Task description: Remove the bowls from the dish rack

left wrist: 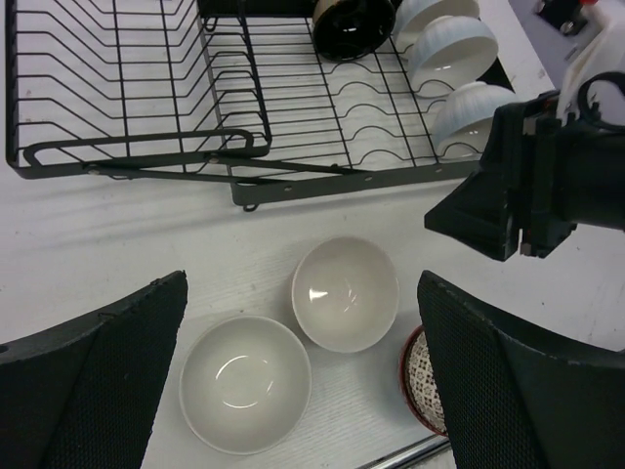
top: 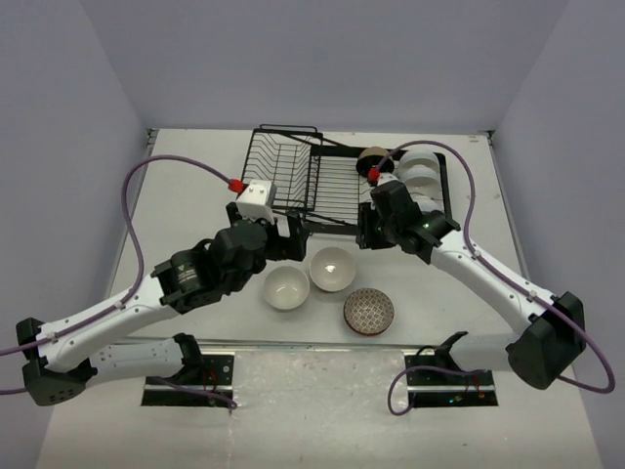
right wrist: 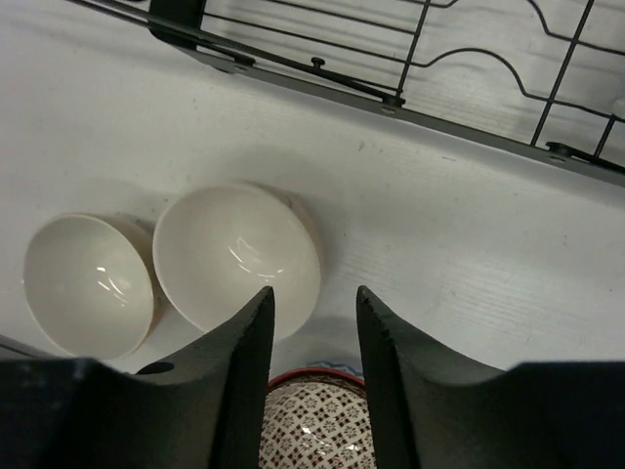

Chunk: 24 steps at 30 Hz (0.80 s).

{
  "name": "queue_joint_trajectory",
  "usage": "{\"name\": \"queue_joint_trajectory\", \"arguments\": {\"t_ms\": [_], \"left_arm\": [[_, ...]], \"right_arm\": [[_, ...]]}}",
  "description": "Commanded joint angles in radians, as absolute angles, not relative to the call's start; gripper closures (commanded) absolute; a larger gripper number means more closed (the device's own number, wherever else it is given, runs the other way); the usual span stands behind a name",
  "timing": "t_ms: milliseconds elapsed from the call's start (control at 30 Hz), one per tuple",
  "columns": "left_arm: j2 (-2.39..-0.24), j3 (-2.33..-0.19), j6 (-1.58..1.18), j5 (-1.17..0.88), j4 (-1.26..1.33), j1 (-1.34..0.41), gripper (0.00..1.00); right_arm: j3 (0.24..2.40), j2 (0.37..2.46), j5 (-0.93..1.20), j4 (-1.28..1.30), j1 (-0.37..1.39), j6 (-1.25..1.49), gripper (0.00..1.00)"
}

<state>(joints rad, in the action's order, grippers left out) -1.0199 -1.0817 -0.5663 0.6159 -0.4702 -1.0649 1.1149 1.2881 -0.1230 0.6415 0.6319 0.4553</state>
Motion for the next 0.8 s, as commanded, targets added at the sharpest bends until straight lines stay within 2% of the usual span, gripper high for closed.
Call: {"name": "queue_joint_trajectory", "arguments": {"t_ms": [0, 133, 367, 467, 500, 600, 667, 700, 767], "left_arm": [[-1.002, -1.069, -0.601, 0.658, -0.55, -1.058, 0.0], [-0.95, -1.062, -0.603, 0.646, -0.588, -1.058, 0.0], [-0.856, -1.049, -0.606, 0.657, -0.663, -1.058, 0.0], [-0.832, -1.031, -0.609, 0.647, -0.675, -1.058, 0.0], [-0.828, -1.022, -0.611, 0.646, -0.68, -1.058, 0.0], [-0.815, -1.009, -0.614, 0.64, -0.693, -1.058, 0.0], [-0.808, -1.002, -0.614, 0.64, -0.698, -1.058, 0.0], [-0.807, -0.997, -0.614, 0.64, -0.701, -1.058, 0.0], [-0.807, -0.989, -0.617, 0.638, -0.707, -1.058, 0.0]], "right_arm": [[1.065, 1.33, -0.058, 0.557, 0.63, 0.521, 0.58], [1.04, 1.416, -0.017, 0.522, 0.643, 0.517, 0.48], [1.058, 1.528, -0.028, 0.522, 0.655, 0.508, 0.49], [1.049, 1.574, -0.035, 0.509, 0.657, 0.512, 0.54], [1.048, 1.6, -0.029, 0.505, 0.657, 0.514, 0.59], [1.04, 1.631, -0.029, 0.488, 0.657, 0.52, 0.65], [1.035, 1.646, -0.046, 0.477, 0.657, 0.532, 0.73], [1.034, 1.64, -0.046, 0.474, 0.657, 0.534, 0.81], [1.034, 1.628, -0.057, 0.476, 0.657, 0.548, 0.89]]}}
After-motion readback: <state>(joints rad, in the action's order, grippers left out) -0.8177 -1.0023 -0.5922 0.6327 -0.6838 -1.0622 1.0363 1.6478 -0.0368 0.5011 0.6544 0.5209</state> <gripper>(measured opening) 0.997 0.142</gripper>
